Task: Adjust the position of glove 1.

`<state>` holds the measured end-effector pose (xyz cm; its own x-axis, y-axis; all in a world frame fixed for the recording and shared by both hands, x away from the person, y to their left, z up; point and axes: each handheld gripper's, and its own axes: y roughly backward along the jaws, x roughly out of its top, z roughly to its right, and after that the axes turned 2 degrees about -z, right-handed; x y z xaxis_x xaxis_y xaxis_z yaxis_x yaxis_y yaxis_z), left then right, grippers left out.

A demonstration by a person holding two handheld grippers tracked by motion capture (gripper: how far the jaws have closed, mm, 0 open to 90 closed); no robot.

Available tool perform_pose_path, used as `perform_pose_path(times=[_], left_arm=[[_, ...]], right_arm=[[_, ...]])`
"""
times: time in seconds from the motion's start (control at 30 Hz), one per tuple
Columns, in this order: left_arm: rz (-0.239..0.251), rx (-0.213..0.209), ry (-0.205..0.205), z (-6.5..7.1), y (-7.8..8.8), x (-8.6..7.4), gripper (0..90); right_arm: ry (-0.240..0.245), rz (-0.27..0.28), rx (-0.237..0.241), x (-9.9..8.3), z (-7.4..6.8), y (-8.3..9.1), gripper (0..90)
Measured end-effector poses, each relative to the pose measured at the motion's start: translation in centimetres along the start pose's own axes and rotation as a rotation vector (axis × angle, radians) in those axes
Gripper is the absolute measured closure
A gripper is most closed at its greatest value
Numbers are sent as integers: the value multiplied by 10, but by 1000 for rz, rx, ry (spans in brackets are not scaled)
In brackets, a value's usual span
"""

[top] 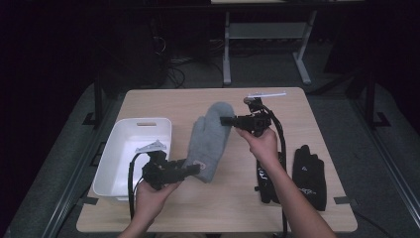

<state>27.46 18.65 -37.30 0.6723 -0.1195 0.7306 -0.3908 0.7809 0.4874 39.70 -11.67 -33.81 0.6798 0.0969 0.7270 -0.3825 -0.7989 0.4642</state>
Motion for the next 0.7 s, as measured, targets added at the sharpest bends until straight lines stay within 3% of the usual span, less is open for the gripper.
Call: perform_pose_path(times=[0.7], left_arm=[[49,34,17,-11,34,4,455]], right_arm=[[49,-17,29,29,-31,-25,728]])
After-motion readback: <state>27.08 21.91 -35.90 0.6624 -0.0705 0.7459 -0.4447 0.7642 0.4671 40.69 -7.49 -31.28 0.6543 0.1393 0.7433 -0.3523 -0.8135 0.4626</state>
